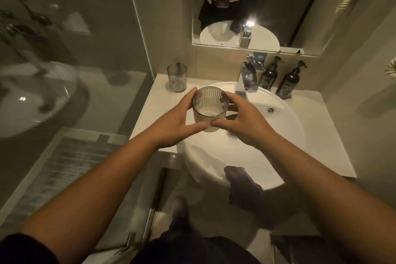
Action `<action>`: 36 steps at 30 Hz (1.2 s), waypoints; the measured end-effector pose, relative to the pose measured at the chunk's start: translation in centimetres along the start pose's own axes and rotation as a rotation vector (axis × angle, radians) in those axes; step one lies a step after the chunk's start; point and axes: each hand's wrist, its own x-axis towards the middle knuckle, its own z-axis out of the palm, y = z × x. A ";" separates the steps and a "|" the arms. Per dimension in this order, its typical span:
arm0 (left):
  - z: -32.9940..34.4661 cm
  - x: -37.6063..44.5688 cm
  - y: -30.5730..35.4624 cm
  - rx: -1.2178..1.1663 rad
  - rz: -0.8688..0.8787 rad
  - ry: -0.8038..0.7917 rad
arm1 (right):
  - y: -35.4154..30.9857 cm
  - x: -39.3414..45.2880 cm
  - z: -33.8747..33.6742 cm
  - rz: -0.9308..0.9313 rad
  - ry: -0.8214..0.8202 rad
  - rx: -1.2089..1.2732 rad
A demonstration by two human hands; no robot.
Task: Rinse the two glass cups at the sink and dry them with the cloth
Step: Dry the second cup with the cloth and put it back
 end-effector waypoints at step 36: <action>1.9 33.3 -16.7 -0.085 -0.252 0.059 | 13.7 30.6 7.3 0.387 0.039 -0.285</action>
